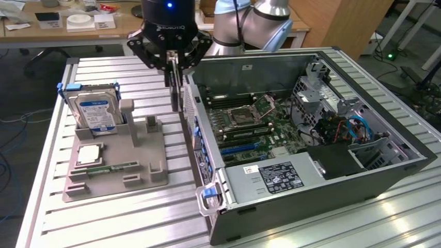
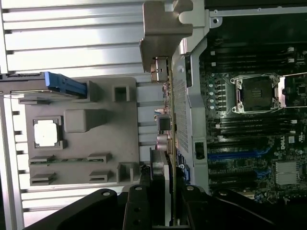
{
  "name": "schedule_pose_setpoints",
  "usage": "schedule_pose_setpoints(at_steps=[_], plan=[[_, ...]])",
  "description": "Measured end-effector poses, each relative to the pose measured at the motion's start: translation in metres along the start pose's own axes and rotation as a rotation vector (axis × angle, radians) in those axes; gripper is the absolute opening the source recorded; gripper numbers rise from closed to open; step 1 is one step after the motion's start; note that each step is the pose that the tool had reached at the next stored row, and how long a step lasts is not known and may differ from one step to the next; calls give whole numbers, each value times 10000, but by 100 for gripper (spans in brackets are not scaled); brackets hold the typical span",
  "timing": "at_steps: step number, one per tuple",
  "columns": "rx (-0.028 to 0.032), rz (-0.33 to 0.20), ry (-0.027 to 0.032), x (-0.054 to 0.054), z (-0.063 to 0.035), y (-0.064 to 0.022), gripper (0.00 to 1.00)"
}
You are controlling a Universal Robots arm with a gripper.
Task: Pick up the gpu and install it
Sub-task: 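Pick up the gpu and move the gpu toward the slot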
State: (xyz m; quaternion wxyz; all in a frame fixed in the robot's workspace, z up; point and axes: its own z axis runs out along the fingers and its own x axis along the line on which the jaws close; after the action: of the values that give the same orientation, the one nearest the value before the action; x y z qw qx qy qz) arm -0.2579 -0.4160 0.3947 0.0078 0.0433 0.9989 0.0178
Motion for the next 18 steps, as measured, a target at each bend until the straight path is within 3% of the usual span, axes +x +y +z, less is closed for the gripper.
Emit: schedule_pose_setpoints(at_steps=[18], plan=[[0,3,-1,-560,10,49,28]])
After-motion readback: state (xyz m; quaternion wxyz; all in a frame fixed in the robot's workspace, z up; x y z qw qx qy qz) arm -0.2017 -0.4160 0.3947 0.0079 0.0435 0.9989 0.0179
